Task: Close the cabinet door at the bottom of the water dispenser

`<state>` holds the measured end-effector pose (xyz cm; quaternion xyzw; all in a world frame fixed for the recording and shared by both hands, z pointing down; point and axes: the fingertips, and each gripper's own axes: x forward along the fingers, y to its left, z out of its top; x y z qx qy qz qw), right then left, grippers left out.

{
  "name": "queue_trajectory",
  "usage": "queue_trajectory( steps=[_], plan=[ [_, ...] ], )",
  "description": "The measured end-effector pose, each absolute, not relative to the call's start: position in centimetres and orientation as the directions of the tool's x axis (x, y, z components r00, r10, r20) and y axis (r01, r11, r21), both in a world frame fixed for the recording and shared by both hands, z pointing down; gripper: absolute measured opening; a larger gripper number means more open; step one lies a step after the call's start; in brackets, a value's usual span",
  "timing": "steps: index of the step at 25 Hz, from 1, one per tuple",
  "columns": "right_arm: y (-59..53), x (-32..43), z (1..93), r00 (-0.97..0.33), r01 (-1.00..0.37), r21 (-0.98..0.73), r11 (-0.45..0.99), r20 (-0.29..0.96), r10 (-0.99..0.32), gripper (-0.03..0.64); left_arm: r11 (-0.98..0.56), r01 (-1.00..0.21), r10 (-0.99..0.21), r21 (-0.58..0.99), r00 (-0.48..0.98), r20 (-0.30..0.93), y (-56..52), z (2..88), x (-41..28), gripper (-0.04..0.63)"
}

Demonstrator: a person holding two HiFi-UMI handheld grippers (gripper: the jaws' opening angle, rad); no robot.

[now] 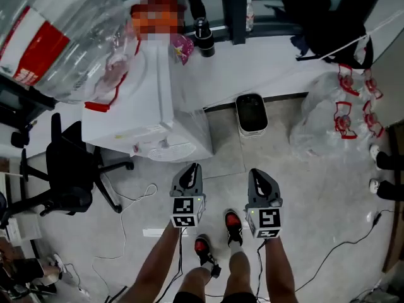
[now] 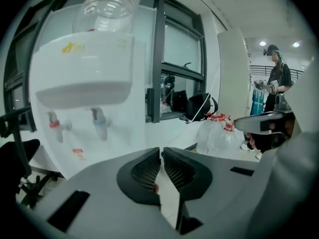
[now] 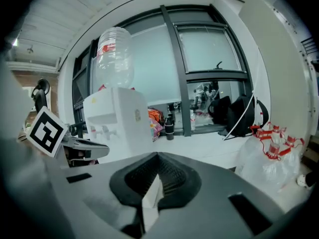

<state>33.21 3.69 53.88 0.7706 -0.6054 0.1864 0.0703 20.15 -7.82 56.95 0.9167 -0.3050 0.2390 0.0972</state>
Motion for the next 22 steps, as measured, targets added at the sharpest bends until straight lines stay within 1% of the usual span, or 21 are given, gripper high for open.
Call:
queue_trajectory(
  steps=[4,6,11,15,22],
  plan=[
    [4.3,31.9,48.0,0.179,-0.967,-0.111,-0.231,0.355,-0.918,0.015,-0.801,-0.598,-0.518,0.014,0.705,0.485,-6.3,50.6,18.2,0.038],
    [4.3,31.1,44.3,0.173,-0.971,-0.104,-0.216,0.324,-0.93,0.015,-0.794,-0.608,-0.528,0.015,0.702,0.478,-5.7,47.2,16.7,0.037],
    [3.8,28.4,35.3,0.137,-0.983,-0.08,-0.162,0.255,-0.957,0.015,-0.763,-0.646,-0.583,0.017,0.7,0.412,-5.6,37.8,12.9,0.037],
    [4.3,25.7,29.0,0.119,-0.989,-0.063,-0.133,0.192,-0.974,0.015,-0.749,-0.662,-0.621,-0.01,0.698,0.357,-5.0,31.0,9.6,0.037],
    [6.6,20.9,20.8,0.098,-0.993,-0.053,-0.106,0.139,-0.985,0.015,-0.727,-0.685,-0.666,-0.042,0.69,0.284,-2.7,21.5,3.3,0.037]
  ],
)
